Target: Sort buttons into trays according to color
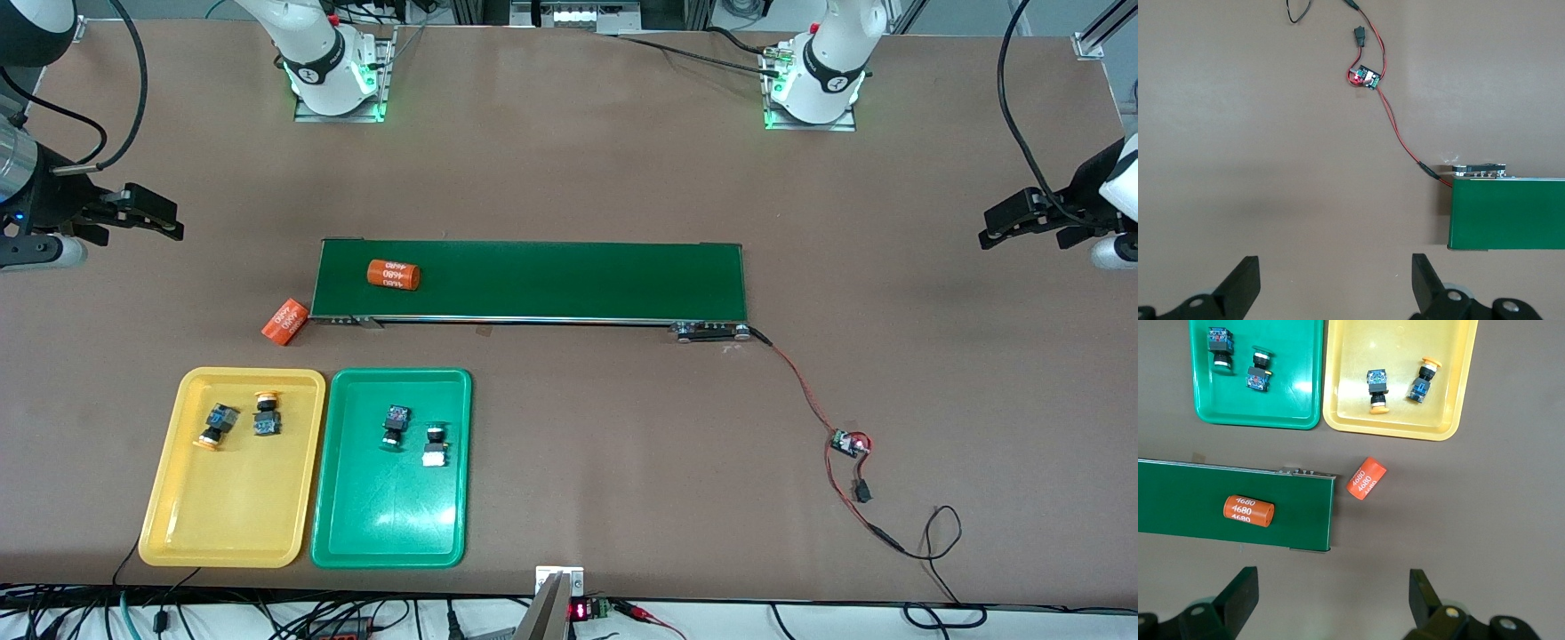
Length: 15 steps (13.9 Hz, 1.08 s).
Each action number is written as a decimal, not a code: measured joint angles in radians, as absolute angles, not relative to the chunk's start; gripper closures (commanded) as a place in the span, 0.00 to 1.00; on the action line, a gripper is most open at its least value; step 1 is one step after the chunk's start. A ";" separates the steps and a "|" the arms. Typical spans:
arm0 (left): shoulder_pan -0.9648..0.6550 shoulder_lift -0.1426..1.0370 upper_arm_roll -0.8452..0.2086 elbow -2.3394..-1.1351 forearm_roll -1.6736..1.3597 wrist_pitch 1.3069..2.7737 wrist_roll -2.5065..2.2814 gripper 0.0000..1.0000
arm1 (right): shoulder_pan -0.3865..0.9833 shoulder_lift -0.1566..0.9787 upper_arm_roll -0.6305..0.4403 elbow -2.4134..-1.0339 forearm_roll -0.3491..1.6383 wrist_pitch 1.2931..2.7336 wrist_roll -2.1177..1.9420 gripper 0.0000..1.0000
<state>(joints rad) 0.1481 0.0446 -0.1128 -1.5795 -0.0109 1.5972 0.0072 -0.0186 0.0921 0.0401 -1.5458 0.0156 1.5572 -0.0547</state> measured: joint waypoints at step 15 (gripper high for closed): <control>0.148 0.041 -0.117 -1.559 -0.011 1.557 -0.019 0.00 | -0.022 0.110 0.039 -1.544 0.016 1.564 -0.055 0.00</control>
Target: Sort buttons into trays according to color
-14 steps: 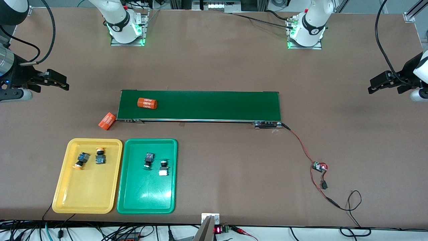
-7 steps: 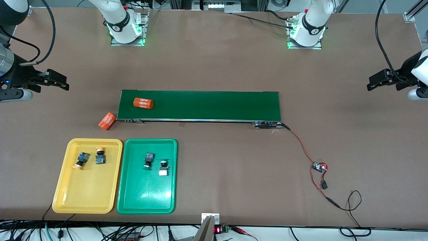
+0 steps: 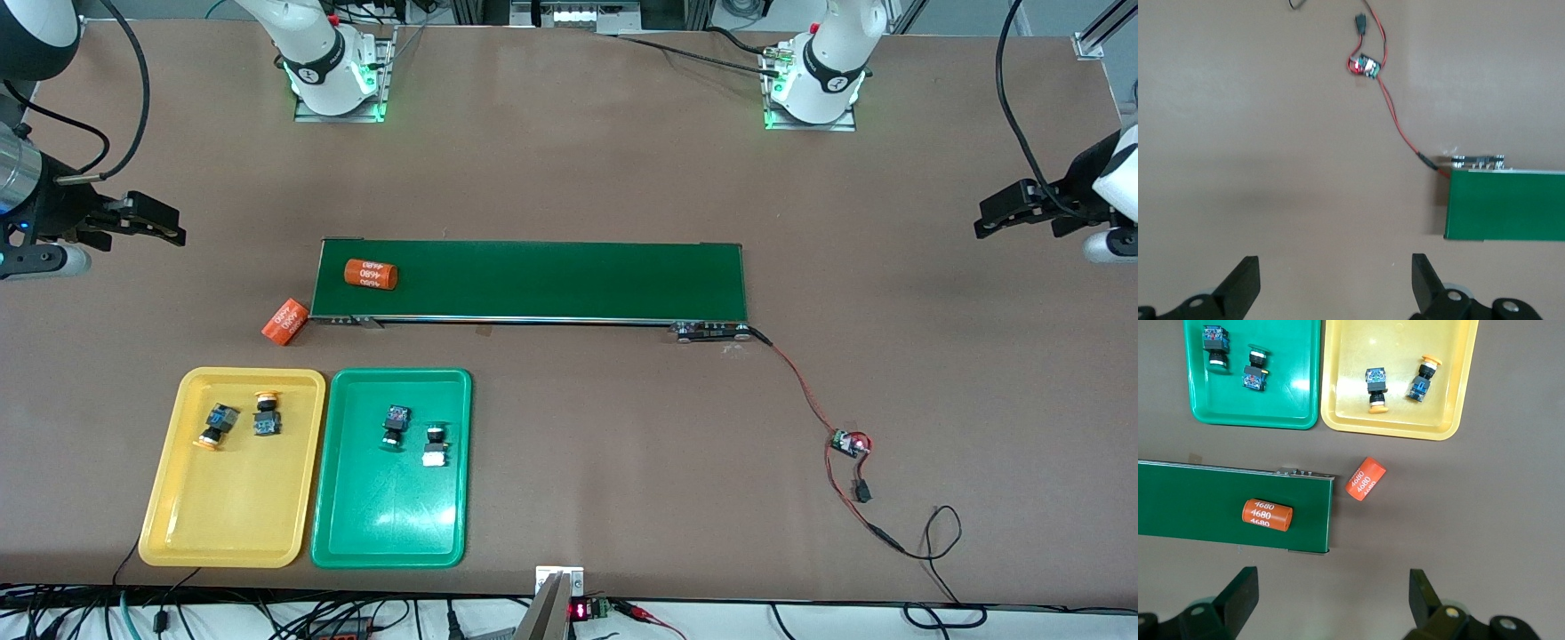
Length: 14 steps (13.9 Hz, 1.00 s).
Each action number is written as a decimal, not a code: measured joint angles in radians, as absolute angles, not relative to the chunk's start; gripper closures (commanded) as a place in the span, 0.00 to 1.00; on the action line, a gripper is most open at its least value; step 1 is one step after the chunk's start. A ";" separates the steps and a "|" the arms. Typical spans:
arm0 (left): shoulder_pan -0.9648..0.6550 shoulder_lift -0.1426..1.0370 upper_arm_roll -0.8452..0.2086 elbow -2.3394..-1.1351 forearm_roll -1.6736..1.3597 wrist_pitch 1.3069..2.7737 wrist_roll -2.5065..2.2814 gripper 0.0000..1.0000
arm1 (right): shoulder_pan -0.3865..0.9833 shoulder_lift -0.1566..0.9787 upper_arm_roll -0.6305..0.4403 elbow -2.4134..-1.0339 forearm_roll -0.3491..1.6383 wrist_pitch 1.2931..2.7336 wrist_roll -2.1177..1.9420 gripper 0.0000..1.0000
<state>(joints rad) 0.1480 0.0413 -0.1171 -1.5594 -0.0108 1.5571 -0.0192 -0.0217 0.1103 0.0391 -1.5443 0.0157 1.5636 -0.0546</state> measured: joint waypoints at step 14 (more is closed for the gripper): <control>0.153 0.035 -0.107 -1.553 -0.011 1.551 -0.025 0.00 | -0.022 0.110 0.039 -1.544 0.016 1.564 -0.055 0.00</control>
